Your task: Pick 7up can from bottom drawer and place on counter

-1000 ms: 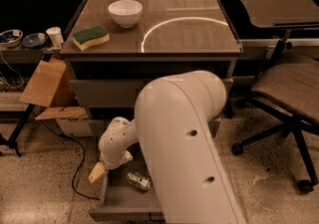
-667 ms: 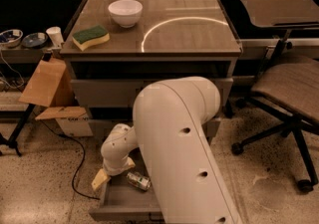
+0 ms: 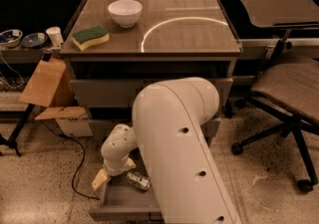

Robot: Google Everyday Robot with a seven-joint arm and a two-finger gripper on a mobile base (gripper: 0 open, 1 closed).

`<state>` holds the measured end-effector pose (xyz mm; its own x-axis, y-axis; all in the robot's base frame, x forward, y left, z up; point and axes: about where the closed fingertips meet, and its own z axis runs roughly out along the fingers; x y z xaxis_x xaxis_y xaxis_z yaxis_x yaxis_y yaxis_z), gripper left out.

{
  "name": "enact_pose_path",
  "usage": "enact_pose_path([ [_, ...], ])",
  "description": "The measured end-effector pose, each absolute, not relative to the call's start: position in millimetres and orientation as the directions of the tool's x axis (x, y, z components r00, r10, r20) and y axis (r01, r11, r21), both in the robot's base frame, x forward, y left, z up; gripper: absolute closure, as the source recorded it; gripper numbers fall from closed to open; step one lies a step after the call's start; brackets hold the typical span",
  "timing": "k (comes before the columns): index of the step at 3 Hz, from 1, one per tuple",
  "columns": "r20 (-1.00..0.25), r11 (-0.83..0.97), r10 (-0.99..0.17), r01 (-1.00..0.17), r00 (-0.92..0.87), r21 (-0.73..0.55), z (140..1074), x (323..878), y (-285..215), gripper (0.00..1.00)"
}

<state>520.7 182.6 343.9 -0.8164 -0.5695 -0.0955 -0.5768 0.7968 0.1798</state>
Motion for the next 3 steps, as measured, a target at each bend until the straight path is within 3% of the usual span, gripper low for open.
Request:
enact_pose_path([
  [3, -0.149, 0.876, -0.410, -0.434, -0.900, 0.210, 226, 589, 95, 0.00],
])
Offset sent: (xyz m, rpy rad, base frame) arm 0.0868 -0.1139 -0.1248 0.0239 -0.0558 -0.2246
